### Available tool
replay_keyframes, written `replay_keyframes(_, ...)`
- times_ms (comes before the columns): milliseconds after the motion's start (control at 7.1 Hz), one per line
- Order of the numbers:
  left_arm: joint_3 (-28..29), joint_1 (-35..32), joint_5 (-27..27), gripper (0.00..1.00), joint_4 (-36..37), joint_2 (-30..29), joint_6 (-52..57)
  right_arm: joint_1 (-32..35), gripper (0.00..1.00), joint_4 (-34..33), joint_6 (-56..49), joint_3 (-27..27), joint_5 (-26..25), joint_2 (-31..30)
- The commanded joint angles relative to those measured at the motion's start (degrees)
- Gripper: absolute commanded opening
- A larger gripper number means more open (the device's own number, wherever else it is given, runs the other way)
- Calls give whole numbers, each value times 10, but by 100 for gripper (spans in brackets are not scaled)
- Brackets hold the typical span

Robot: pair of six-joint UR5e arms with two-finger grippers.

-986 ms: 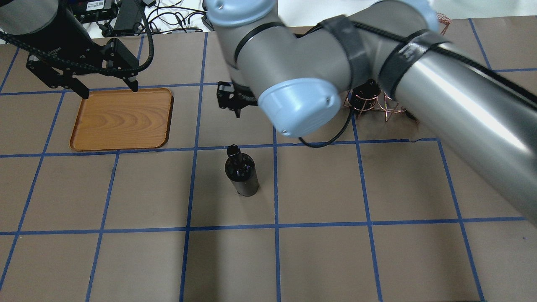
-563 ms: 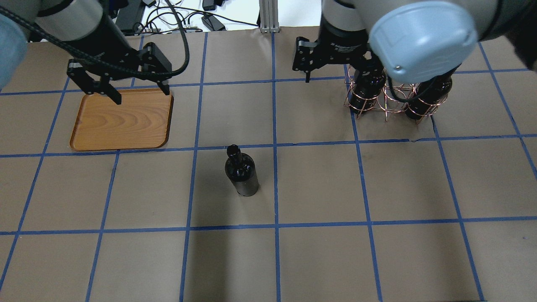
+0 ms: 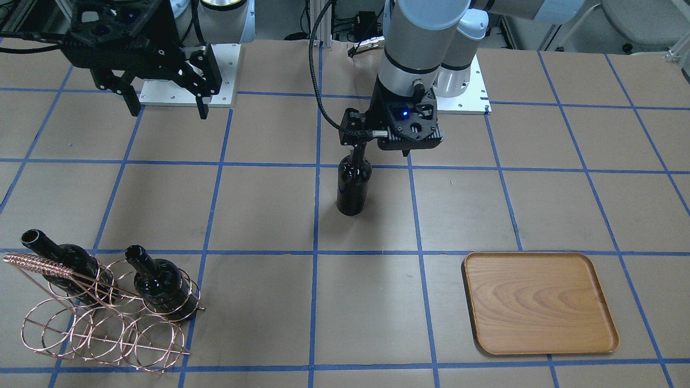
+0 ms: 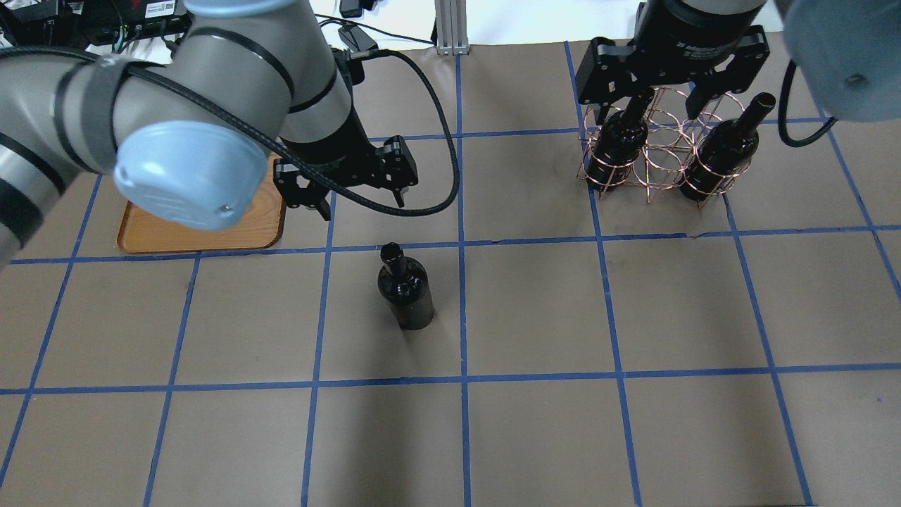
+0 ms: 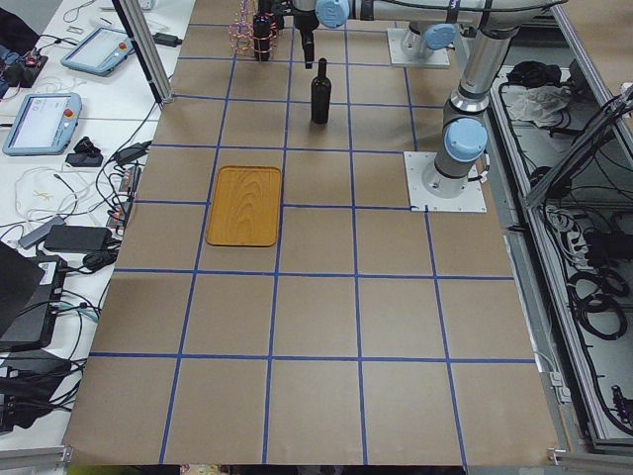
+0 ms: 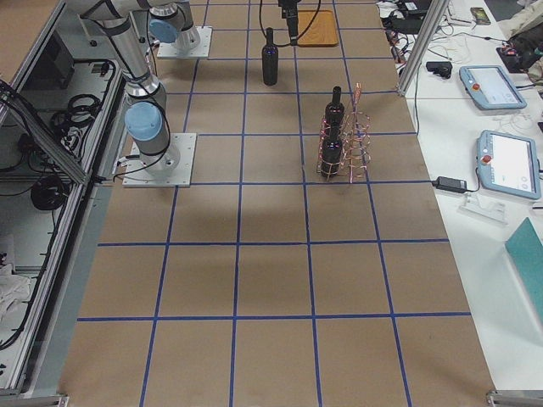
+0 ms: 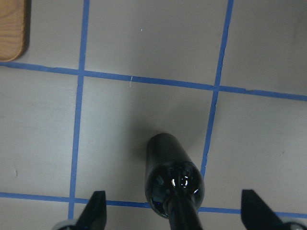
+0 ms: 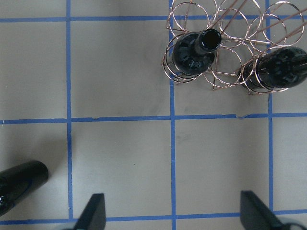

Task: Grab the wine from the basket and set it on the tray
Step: 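Open the right gripper and withdraw it while the left gripper moves toward the bottle, then lower the left gripper onto the bottle neck and close it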

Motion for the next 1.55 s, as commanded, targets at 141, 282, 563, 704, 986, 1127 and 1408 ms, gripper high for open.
replay_keyframes(141, -17, -14, -3, 100, 14, -16, 21, -20, 100, 1, -5, 4, 65, 5)
replay_keyframes(282, -17, -13, -9, 100, 6, -19, 23, -22, 100, 5, -24, 3, 68, 11)
replay_keyframes(563, -17, -15, -21, 99, -31, -25, 19, -22, 100, 11, -65, 8, 34, 12)
replay_keyframes(704, -17, -14, -26, 99, -35, -26, 22, -23, 100, 19, -65, 6, 19, 4)
replay_keyframes(986, -17, -14, -43, 87, -43, -32, 22, -24, 100, 65, -67, 6, 17, 5)
replay_keyframes(1127, -17, -14, -40, 60, -44, -32, 25, -23, 100, 65, -67, 7, 25, 4)
replay_keyframes(1408, -15, -12, -40, 10, -49, -32, 30, -22, 100, 64, -68, 9, 19, 8)
